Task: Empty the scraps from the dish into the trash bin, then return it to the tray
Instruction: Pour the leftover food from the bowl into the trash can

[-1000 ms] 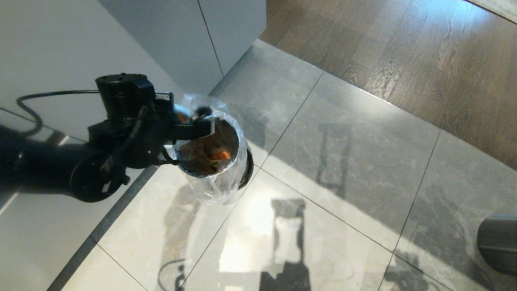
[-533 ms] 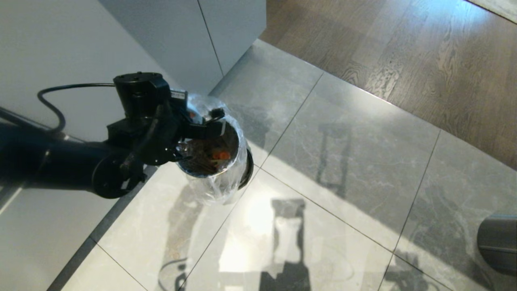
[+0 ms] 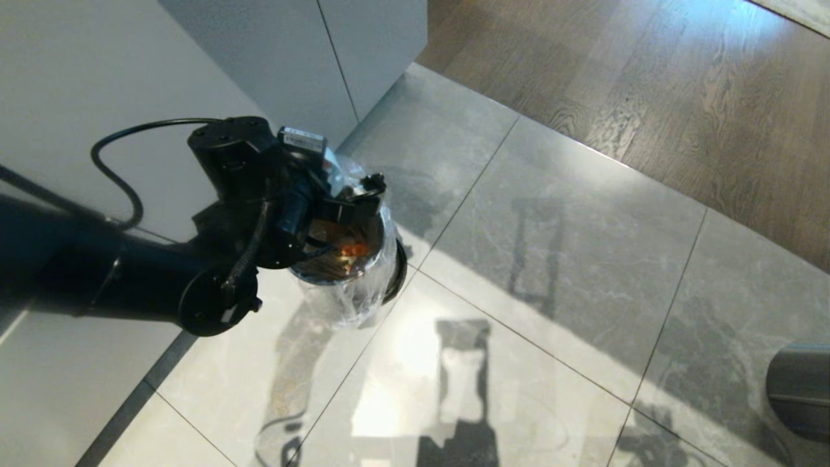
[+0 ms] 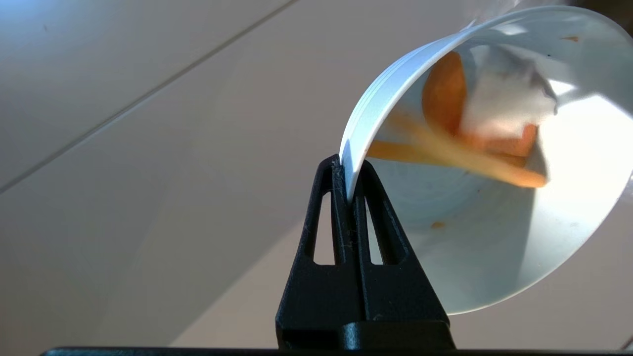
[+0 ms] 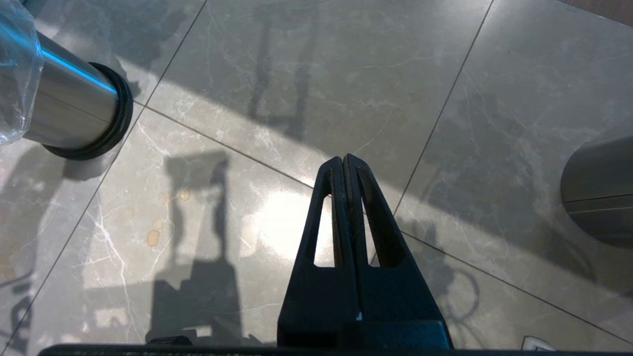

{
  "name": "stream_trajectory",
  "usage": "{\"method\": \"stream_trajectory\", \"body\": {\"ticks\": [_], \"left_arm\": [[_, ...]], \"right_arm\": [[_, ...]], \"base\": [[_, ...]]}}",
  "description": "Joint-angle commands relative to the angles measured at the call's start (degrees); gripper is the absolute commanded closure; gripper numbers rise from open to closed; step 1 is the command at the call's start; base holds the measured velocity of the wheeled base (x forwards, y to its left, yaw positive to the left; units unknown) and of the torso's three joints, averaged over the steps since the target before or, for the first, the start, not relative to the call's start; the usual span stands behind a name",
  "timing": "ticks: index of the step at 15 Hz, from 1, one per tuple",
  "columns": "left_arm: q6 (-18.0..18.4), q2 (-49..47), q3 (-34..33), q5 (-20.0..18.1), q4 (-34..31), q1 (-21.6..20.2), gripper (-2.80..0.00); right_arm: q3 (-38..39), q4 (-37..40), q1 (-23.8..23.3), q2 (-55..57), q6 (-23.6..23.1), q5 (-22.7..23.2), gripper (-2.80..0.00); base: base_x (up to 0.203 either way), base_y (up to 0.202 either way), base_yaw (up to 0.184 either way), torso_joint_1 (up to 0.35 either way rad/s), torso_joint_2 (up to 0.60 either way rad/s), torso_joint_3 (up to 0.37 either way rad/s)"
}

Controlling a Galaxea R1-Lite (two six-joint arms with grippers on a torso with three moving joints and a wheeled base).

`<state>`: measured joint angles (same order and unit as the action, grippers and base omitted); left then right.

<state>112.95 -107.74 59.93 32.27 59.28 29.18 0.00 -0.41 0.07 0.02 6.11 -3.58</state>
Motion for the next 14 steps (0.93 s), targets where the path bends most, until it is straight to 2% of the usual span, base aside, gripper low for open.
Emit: {"method": "stream_trajectory", "body": {"ticks": [1, 6, 10, 11, 12, 14], "left_arm": [[0.6, 1.2, -3.1, 0.2, 1.4, 1.7, 0.00], [0.6, 3.1, -12.9, 0.1, 10.4, 3.5, 0.00], [0.7, 2.7, -15.7, -0.1, 17.4, 3.6, 0.00], [1.5, 2.4, -16.2, -0.2, 19.3, 3.6, 0.00], [3.9, 2.2, -16.4, -0.4, 21.2, 3.7, 0.00], [9.0, 2.0, -16.1, -3.9, 25.0, 3.6, 0.00]], "right_arm": [[0.0, 0.0, 0.0, 0.0, 0.0, 0.0, 0.00], [0.0, 0.0, 0.0, 0.0, 0.0, 0.0, 0.00], [0.0, 0.0, 0.0, 0.0, 0.0, 0.0, 0.00], [0.0, 0.0, 0.0, 0.1, 0.0, 0.0, 0.00], [0.0, 0.0, 0.0, 0.0, 0.0, 0.0, 0.00], [0.0, 0.0, 0.0, 0.0, 0.0, 0.0, 0.00]], "base": [[0.000, 0.000, 0.000, 0.000, 0.00, 0.000], [0.000, 0.000, 0.000, 0.000, 0.00, 0.000], [0.000, 0.000, 0.000, 0.000, 0.00, 0.000], [0.000, 0.000, 0.000, 0.000, 0.00, 0.000], [0.000, 0.000, 0.000, 0.000, 0.00, 0.000], [0.000, 0.000, 0.000, 0.000, 0.00, 0.000]]}}
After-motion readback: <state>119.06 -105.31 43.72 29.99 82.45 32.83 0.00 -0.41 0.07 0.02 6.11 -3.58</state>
